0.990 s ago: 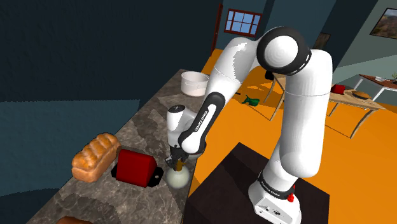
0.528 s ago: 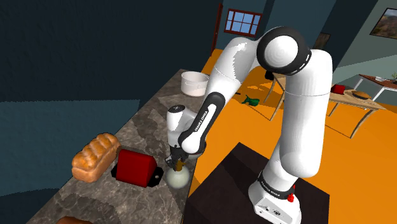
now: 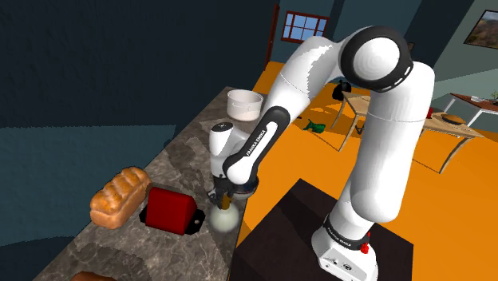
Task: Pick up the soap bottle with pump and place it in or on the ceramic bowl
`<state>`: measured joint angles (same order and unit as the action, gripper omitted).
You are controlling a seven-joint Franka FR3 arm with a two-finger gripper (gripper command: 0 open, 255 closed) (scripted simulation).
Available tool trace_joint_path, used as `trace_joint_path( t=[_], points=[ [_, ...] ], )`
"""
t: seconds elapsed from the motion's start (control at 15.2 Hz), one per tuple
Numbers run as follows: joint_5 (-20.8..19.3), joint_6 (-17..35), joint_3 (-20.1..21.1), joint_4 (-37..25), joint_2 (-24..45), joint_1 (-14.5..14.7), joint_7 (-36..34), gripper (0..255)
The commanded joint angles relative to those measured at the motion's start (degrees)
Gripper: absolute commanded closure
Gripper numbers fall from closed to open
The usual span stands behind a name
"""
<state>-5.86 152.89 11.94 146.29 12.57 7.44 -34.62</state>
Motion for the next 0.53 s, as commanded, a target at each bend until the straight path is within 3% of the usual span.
trace_joint_path(
  t=[0.0, 0.46],
  points=[
    [1.04, -1.75, 0.51, 0.25, -2.05, -0.35, 0.79, 255],
    [4.01, -7.43, 1.49, 0.40, -8.08, -0.79, 2.91, 255]
  ],
)
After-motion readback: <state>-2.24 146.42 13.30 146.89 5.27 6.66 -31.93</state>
